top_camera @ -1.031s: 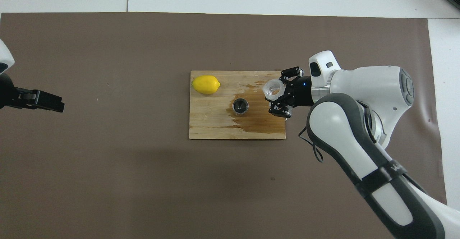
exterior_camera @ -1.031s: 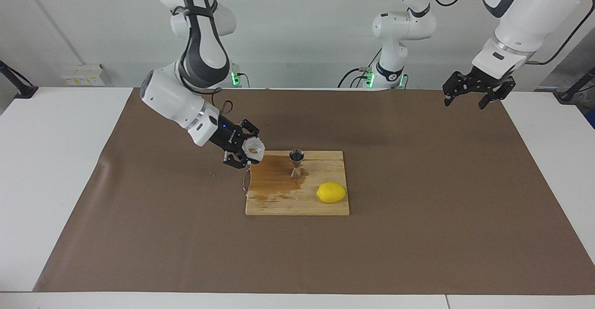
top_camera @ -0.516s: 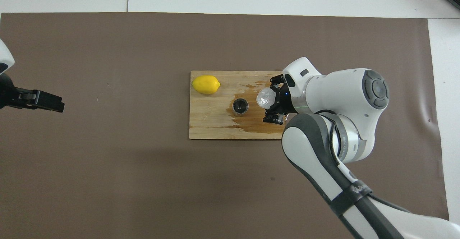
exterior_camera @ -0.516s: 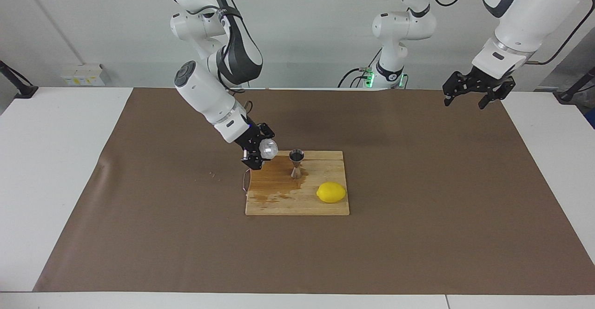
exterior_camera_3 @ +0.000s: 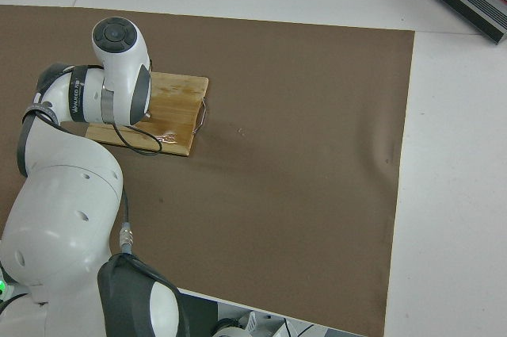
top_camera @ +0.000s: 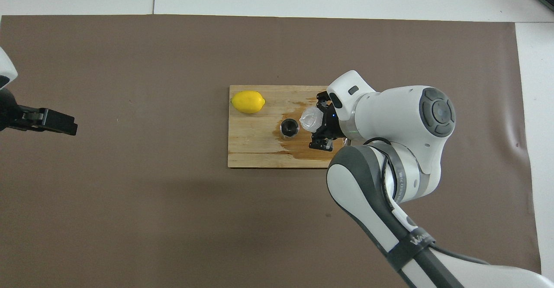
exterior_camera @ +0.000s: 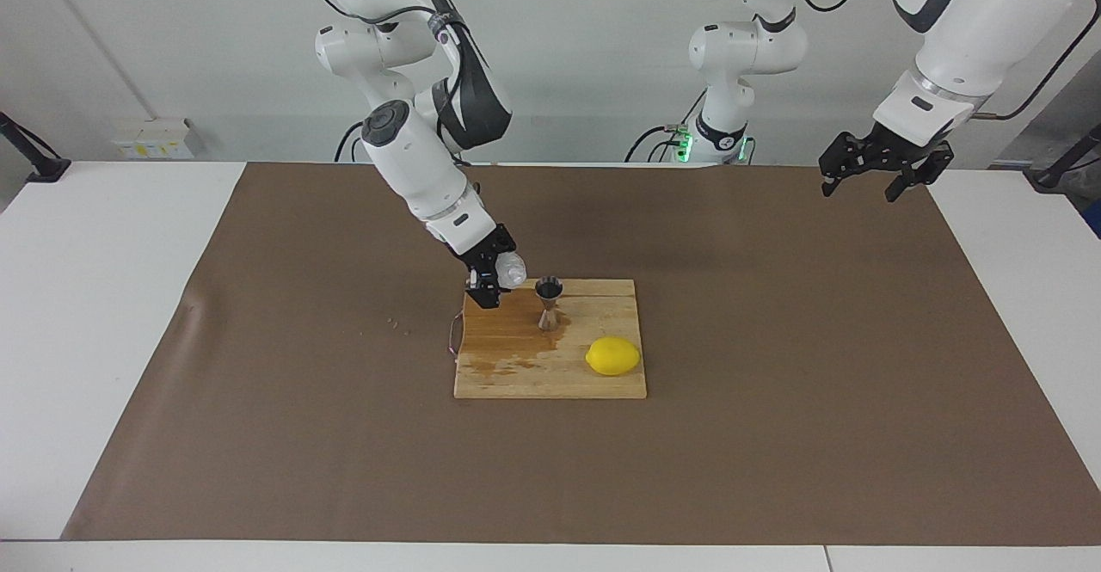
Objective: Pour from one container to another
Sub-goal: 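Tilt the white cup with the right gripper over the metal cup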
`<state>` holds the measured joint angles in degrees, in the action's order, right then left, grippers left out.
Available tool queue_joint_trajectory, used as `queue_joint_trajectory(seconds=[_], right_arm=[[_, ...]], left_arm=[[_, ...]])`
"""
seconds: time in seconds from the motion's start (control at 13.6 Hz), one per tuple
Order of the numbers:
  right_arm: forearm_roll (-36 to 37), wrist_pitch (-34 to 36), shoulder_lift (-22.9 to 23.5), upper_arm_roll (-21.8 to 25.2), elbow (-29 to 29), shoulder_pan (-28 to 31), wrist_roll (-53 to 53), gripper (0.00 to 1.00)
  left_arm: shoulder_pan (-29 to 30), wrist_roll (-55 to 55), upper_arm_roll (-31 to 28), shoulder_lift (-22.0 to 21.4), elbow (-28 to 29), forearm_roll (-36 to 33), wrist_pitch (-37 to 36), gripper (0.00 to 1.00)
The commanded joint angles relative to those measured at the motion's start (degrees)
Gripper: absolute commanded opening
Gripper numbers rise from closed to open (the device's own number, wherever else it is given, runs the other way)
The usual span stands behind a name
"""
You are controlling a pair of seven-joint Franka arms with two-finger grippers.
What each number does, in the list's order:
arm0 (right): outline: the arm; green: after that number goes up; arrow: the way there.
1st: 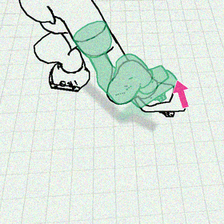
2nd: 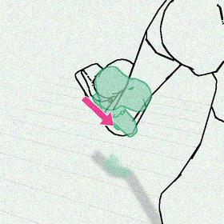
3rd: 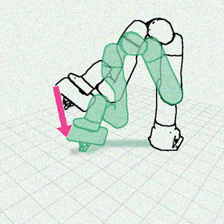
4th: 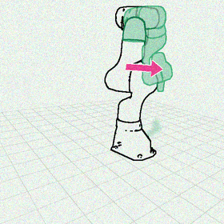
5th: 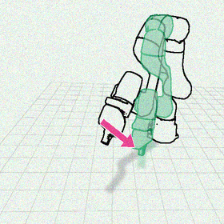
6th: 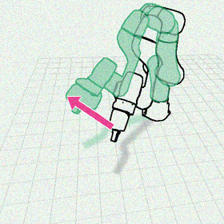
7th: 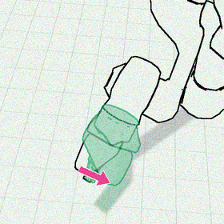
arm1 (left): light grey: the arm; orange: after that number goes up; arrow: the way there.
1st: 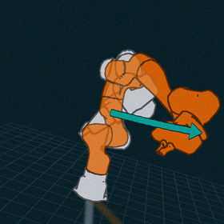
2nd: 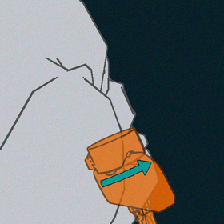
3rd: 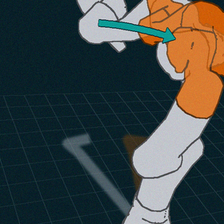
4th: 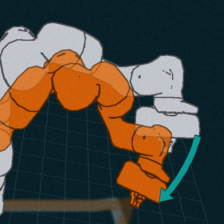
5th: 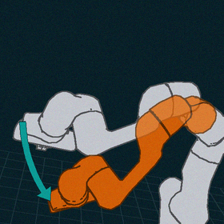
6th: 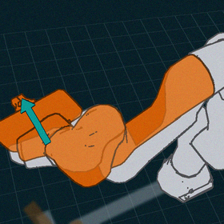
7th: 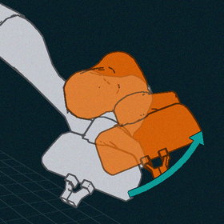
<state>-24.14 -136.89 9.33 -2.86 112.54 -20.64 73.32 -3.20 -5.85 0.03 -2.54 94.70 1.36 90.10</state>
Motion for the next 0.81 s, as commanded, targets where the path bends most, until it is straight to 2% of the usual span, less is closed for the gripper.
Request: queue_joint_trajectory(seconds=[0.0,0.15,0.37,0.74], right_arm=[[3.39,-1.36,-0.10,-0.04,-0.30,-1.41,-1.69,0.01],[5.31,-2.15,-0.02,-0.04,-0.30,-2.03,-2.65,0.01],[11.99,-2.60,-0.02,-0.04,-0.21,-3.52,-7.83,0.01],[15.25,-2.60,-0.10,-0.04,0.31,-3.44,-8.02,0.01]], left_arm=[[0.03,-0.03,0.15,-1.50,1.36,-1.09,-0.27,1.00],[0.03,-0.03,0.15,-1.50,1.36,-1.09,-0.27,1.00],[0.03,0.05,0.15,-1.50,1.36,-1.09,-0.27,1.00],[0.03,-0.03,0.15,-1.50,1.36,-1.09,-0.27,1.00]])
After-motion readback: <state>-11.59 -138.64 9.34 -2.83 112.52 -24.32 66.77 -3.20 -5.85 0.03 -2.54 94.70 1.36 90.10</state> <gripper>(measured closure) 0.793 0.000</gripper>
